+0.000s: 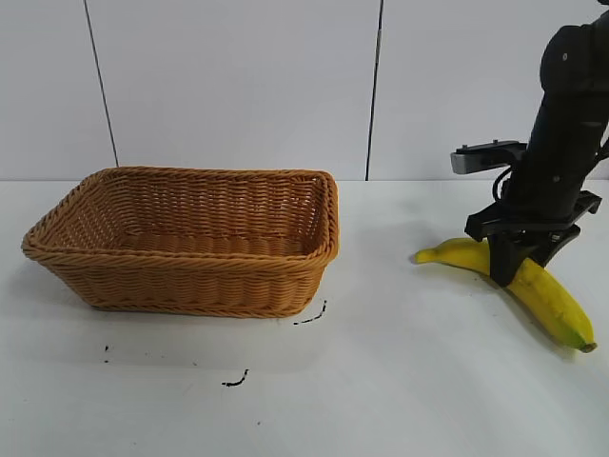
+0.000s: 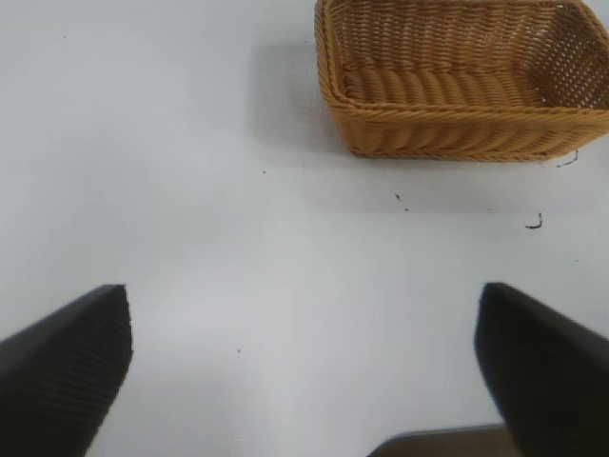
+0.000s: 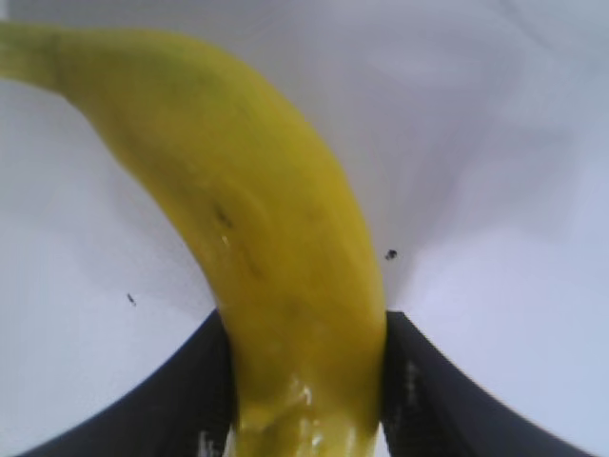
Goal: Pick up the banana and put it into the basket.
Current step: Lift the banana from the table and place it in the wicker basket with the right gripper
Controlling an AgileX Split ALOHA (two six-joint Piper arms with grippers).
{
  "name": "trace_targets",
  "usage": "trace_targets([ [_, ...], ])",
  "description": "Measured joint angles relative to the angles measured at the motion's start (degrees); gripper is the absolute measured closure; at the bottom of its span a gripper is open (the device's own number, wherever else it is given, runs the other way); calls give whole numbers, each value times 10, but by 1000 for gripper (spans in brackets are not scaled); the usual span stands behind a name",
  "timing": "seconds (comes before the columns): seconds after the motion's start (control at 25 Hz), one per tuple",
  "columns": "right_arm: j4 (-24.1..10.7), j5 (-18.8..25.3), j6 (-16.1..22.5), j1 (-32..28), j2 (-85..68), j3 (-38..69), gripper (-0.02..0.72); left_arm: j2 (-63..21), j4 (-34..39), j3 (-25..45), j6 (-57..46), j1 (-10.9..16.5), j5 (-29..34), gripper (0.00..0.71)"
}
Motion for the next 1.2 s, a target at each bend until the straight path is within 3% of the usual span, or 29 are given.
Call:
trace_targets([
  [0.16, 0, 40, 14, 0, -20, -66, 383, 0, 0, 0, 0, 0, 0, 15],
  [0.48, -1, 54, 32, 0, -20, -112, 383, 0, 0, 0, 0, 0, 0, 15],
  [0.88, -16, -24, 33, 81, -5, -122, 383, 0, 0, 0, 0, 0, 0, 15],
  [1.2, -33, -25, 18, 175, 74, -263, 383, 0, -1, 0, 0, 0, 0, 15],
])
